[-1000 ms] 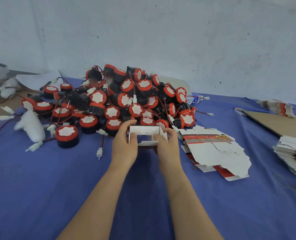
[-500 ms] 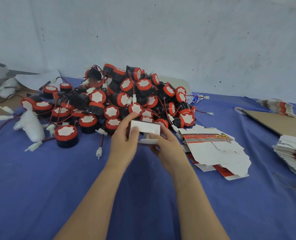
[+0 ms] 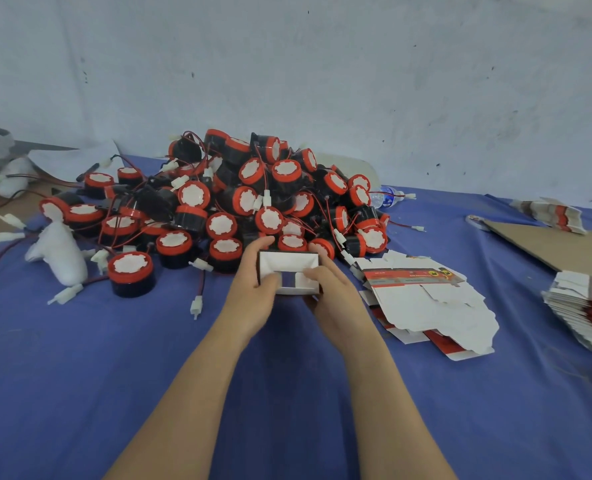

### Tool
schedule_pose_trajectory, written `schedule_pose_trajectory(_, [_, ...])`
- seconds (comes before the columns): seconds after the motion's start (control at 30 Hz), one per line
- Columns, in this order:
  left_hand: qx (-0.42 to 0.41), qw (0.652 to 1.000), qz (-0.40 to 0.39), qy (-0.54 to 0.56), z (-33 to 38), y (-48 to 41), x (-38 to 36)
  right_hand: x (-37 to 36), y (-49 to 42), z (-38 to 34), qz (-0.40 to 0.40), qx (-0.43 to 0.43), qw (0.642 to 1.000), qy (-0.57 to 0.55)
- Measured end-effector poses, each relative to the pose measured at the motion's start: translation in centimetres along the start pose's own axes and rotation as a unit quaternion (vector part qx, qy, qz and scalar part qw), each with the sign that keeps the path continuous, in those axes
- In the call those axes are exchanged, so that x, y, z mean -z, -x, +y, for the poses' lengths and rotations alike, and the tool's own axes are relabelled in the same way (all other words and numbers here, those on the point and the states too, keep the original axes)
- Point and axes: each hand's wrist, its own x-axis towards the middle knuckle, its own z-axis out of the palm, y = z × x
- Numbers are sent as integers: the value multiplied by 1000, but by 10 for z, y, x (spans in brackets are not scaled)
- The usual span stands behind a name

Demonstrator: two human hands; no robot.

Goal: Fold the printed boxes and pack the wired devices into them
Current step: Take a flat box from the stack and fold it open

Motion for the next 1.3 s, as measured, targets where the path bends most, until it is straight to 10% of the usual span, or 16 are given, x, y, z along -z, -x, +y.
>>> schedule_pose_trajectory(0.23, [44, 982, 94, 158, -2, -5, 6, -13, 4, 9, -68, 86, 984, 142])
schedule_pose_trajectory(0.53, [-41, 998, -30, 38, 11, 10, -18, -12, 0, 15, 227, 134, 941, 213])
schedule_pose_trajectory(0.77, [-20, 997, 69, -19, 0, 4, -14, -14, -1, 15, 62, 63, 980, 180])
schedule_pose_trajectory(1.3, [76, 984, 137, 90, 2, -4, -10, -21, 5, 3, 37, 93, 993, 70])
